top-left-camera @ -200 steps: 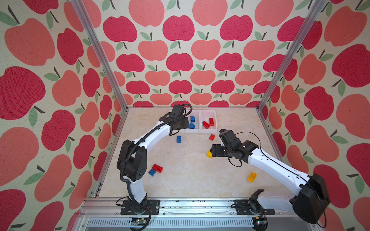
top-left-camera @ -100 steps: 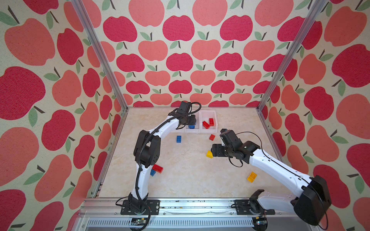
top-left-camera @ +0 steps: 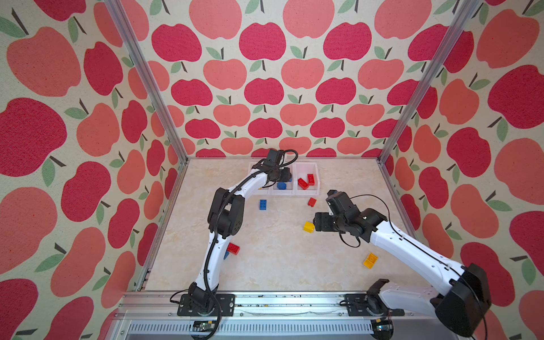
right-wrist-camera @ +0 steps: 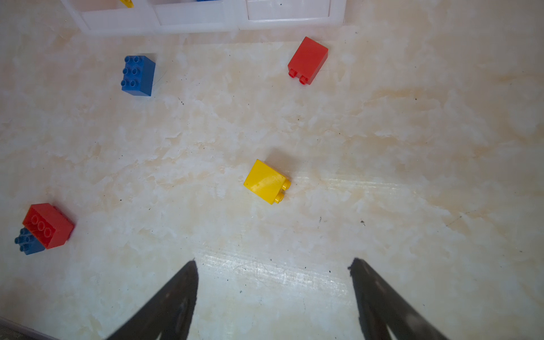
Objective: Sort the legos into containers by color
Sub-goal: 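Lower the blue brick into the middle compartment and open the left gripper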
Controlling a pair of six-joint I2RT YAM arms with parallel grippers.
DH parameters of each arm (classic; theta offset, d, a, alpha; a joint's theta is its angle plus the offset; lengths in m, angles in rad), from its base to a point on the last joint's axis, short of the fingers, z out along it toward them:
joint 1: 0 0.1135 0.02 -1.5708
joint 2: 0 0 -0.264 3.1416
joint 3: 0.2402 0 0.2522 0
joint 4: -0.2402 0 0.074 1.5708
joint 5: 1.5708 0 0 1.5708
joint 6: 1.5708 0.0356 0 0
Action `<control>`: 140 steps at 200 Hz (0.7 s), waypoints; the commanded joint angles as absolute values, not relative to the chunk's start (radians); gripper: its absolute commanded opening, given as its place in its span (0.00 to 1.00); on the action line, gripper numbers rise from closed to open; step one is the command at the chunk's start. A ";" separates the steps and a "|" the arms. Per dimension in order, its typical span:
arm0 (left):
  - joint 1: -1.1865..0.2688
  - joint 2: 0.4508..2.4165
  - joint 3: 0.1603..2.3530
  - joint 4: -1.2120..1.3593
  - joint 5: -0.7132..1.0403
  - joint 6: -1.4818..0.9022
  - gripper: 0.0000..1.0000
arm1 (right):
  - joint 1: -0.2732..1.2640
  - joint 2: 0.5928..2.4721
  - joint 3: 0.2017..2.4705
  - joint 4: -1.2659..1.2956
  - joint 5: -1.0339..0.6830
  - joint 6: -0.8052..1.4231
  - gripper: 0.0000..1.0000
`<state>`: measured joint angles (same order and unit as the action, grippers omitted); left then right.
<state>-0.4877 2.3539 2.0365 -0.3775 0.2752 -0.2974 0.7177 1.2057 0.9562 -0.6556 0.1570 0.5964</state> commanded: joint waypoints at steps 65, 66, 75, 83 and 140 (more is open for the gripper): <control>-0.482 2.365 2.079 -0.411 0.282 -0.311 0.63 | 0.712 1.186 0.978 -0.689 0.175 0.606 0.84; -0.482 2.364 2.079 -0.410 0.283 -0.311 0.63 | 0.712 1.186 0.978 -0.689 0.175 0.606 0.84; -0.482 2.359 2.076 -0.408 0.283 -0.311 0.64 | 0.712 1.187 0.978 -0.687 0.173 0.606 0.84; -0.481 2.355 2.073 -0.404 0.283 -0.311 0.64 | 0.712 1.188 0.978 -0.688 0.173 0.607 0.84; -0.478 2.285 2.004 -0.362 0.289 -0.315 0.70 | 0.712 1.199 0.979 -0.688 0.176 0.606 0.84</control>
